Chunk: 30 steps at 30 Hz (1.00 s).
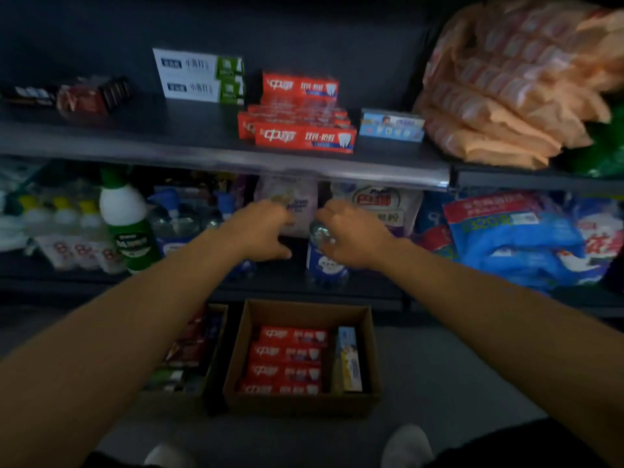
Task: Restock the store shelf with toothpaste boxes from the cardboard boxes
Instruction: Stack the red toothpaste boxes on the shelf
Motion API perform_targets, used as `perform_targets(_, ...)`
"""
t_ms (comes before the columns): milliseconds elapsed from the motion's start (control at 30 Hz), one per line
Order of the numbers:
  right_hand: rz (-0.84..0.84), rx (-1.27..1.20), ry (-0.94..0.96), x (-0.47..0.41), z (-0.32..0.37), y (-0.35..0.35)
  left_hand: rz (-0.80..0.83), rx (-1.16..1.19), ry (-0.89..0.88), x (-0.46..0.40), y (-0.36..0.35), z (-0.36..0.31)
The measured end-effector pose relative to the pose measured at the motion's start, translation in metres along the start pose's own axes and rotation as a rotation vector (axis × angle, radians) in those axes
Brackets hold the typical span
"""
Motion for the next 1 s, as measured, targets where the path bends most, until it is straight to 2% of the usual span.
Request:
perform_targets(433,0.468,-0.343,0.040,0.054,0.033,-0.251,0.439,0.167,0.031,0.006,-0.233,0.022)
perform_targets(633,0.642,-0.354,0.103,0.084,0.053,-0.344,0.589,0.191,0.077,0.012,-0.315,0.034)
perform_targets(1000,0.783,-0.442,0.104,0.098,0.073,-0.417,0.660,0.209,0.070,0.013,-0.362,0.047)
Point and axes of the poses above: each hand's wrist, its own x-axis away from the middle knuckle, its own y-axis out of the back of the hand, z = x × y, the point moved 10 cm from there along -x, towards the middle knuckle, and after that the axes turned 2 degrees about y, right-handed, at the moved point
